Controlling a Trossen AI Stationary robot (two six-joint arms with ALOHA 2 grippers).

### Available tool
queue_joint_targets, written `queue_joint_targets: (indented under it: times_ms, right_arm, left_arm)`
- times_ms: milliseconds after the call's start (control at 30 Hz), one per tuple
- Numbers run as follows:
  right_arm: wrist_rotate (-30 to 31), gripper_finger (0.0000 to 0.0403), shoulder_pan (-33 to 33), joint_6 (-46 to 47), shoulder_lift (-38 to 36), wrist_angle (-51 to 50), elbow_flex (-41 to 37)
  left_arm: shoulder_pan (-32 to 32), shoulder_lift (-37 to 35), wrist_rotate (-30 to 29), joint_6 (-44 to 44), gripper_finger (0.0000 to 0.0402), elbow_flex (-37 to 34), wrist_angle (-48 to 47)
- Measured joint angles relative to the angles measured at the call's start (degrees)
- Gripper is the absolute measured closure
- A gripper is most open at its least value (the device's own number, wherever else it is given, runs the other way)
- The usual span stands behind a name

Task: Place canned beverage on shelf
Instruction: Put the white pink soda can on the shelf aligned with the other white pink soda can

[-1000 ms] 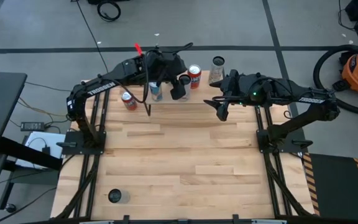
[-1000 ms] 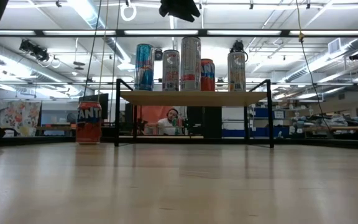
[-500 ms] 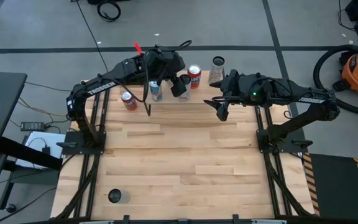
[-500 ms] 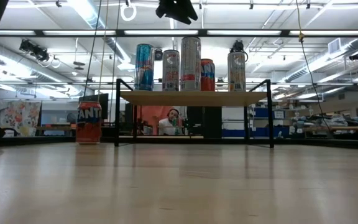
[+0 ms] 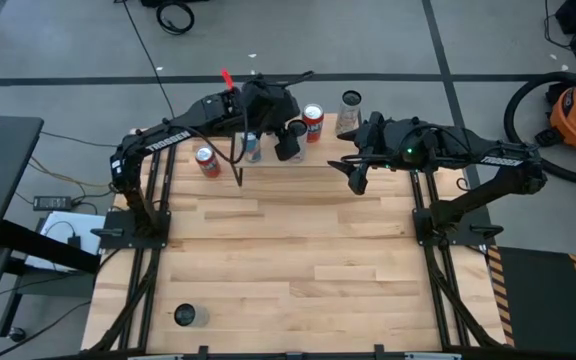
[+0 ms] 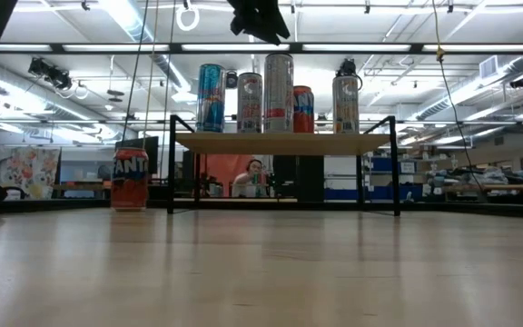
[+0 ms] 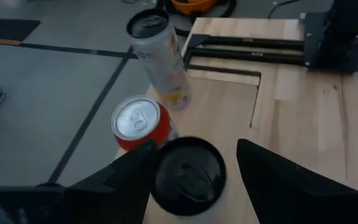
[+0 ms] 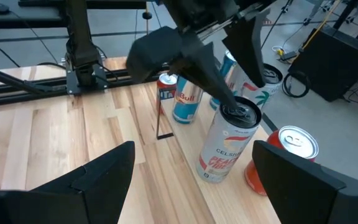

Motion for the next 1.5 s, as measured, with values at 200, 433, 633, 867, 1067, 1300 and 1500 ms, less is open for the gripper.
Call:
queue_joint_targets:
  times_ms: [200, 433, 633, 867, 1067, 1300, 1500]
  right_arm:
    - [-0.41, 0.0067, 0.00, 0.14, 0.00, 0.00, 0.00]
    - [-0.46, 0.0067, -0.02, 0.07, 0.00, -0.11, 0.00]
    - [-2.71, 0.0067, 0.00, 0.01, 0.00, -0.18, 0.00]
    - [-3.41, 0.0067, -0.01, 0.00, 0.00, -0.19, 0.00]
    - [-3.41, 0.0067, -0.02, 0.01, 0.00, -0.18, 0.00]
    - [-3.43, 0.0067, -0.02, 0.00, 0.00, -0.20, 0.00]
    - [-3.43, 0.0067, -0.02, 0.00, 0.00, -0.19, 0.00]
  left_arm:
    - [-0.31, 1.27, 0.20, -0.62, 0.0166, 0.01, -0.84]
    - [-0.31, 3.79, 0.02, -0.89, 0.0166, 0.08, -1.15]
    - [-0.18, 4.07, 0.02, -0.85, 0.0166, 0.13, -1.18]
    - [-0.18, 3.75, 0.03, -1.16, 0.0166, 0.21, -3.17]
    - [-0.16, 3.71, -0.51, -1.30, 0.0166, 0.16, -2.82]
    - [0.48, 3.74, -1.17, -1.10, 0.0166, 0.15, -3.14]
    - [0.99, 3.74, -1.29, -0.98, 0.0183, 0.15, -3.40]
